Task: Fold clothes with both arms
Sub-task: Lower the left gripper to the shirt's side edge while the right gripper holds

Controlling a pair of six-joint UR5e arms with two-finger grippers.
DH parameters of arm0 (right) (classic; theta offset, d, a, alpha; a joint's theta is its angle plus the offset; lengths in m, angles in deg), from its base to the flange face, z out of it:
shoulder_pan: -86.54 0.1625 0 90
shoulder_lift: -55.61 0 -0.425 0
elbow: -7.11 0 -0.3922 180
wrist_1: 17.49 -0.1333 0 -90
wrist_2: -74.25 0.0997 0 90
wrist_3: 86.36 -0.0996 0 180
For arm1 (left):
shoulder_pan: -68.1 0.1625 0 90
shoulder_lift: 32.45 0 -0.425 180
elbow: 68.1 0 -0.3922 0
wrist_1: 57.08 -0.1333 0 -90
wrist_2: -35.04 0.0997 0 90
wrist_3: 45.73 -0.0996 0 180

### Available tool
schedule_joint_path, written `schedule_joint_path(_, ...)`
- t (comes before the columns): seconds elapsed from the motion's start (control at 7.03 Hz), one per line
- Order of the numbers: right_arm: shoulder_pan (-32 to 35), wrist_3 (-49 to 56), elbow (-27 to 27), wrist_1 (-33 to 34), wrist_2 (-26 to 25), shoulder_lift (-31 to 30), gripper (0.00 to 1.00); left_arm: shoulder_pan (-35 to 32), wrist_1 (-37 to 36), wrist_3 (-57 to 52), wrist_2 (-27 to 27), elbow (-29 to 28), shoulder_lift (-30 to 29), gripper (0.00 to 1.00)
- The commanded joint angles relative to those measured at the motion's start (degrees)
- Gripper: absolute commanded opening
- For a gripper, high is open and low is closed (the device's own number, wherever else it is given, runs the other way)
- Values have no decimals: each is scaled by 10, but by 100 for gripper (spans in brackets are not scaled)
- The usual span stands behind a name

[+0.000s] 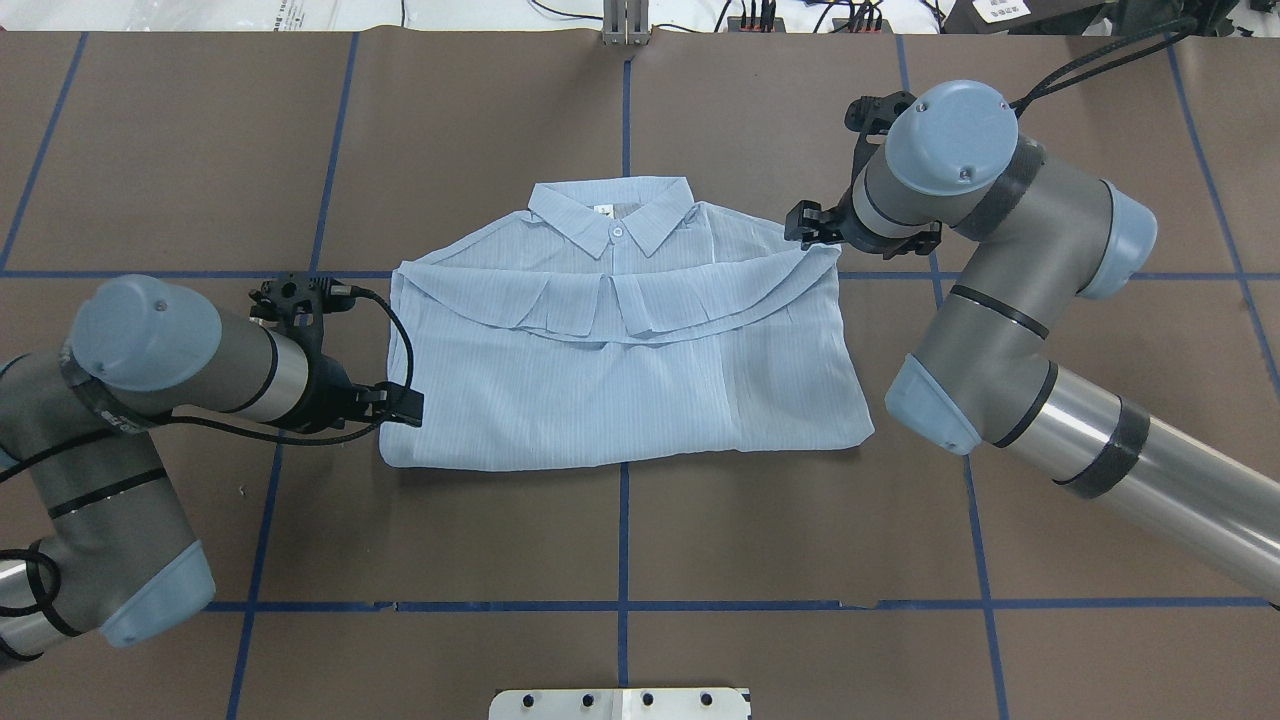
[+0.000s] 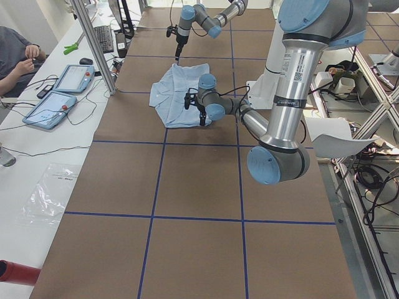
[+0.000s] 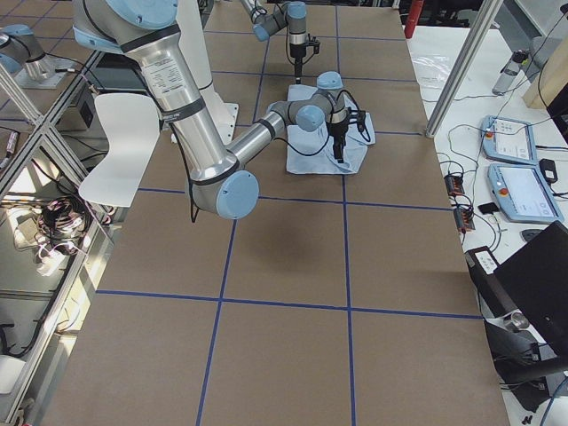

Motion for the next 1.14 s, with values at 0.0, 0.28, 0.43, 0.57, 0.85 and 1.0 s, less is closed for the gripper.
schedule_joint_path(0.0, 0, 0, 0, -2, -1, -1, 100, 30, -1, 22, 14, -4, -1, 86)
schedule_joint_path(0.28, 0, 0, 0, -3, -1, -1, 100, 33, 0, 31, 13, -8, -7, 52)
schedule_joint_path(0.43, -2, 0, 0, -3, -1, -1, 100, 32, 1, 31, 13, -8, -7, 41)
schedule_joint_path(0.57, -2, -1, 0, -3, -1, -2, 100, 34, 1, 31, 13, -8, -7, 17)
schedule_joint_path(0.85, -3, -1, 0, -3, -1, -2, 100, 32, -1, 28, 14, 4, 0, 0)
schedule_joint_path(1.0, -6, -1, 0, -4, -1, -2, 100, 26, -6, 24, 14, 6, 3, 0)
